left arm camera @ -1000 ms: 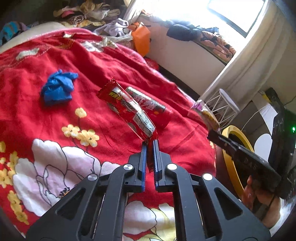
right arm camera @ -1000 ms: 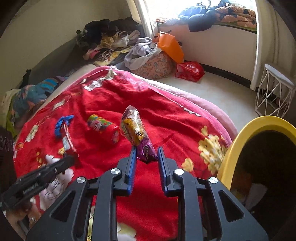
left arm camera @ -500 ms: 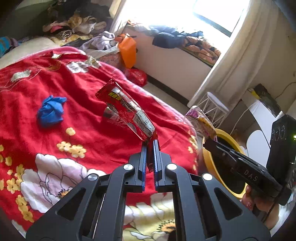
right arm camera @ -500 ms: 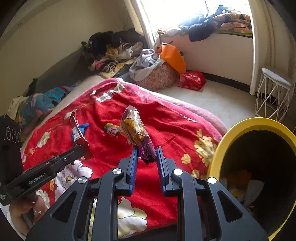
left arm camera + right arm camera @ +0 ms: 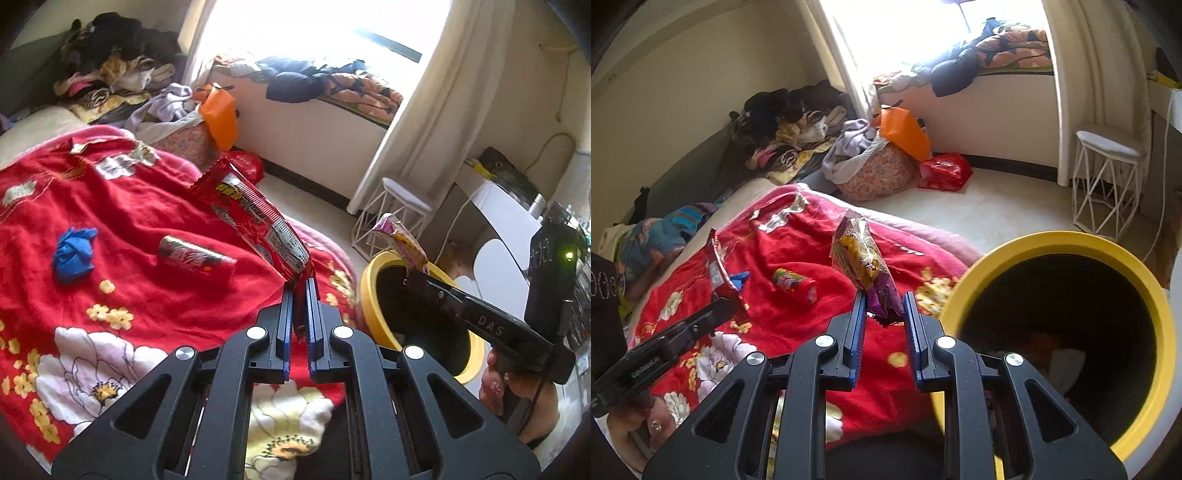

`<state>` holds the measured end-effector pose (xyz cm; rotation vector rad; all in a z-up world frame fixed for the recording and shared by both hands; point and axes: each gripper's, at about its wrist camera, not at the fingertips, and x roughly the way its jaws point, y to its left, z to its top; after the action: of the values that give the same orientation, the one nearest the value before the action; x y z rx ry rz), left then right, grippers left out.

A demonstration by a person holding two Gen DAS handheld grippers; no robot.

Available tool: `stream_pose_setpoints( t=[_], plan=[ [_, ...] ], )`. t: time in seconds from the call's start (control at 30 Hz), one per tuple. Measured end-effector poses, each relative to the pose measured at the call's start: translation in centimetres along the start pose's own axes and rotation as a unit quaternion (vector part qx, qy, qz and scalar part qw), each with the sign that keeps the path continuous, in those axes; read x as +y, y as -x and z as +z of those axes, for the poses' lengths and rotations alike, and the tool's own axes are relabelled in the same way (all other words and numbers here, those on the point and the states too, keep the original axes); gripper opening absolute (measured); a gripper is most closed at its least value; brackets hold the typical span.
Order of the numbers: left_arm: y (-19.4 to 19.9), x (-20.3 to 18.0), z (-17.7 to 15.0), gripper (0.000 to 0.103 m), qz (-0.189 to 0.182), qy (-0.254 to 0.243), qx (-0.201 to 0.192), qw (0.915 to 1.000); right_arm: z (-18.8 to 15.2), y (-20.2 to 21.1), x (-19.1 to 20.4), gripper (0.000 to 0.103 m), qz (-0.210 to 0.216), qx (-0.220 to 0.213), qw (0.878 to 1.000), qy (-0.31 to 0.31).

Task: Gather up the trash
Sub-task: 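Carry the red wrapper and yellow packet over the bin and open both tools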

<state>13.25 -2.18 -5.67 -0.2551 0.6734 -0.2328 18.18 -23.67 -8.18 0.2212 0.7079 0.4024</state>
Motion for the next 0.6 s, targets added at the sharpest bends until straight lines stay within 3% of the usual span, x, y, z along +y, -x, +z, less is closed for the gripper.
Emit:
stream_pose_setpoints(
  t=[0.6],
  plan=[
    [-1.7,-6.3,-0.7,0.004,-0.058,-0.054,0.015,0.9967,-0.2,3.8,-6.4,0.019,-0.072,-0.033,0.995,-0.068]
  ],
)
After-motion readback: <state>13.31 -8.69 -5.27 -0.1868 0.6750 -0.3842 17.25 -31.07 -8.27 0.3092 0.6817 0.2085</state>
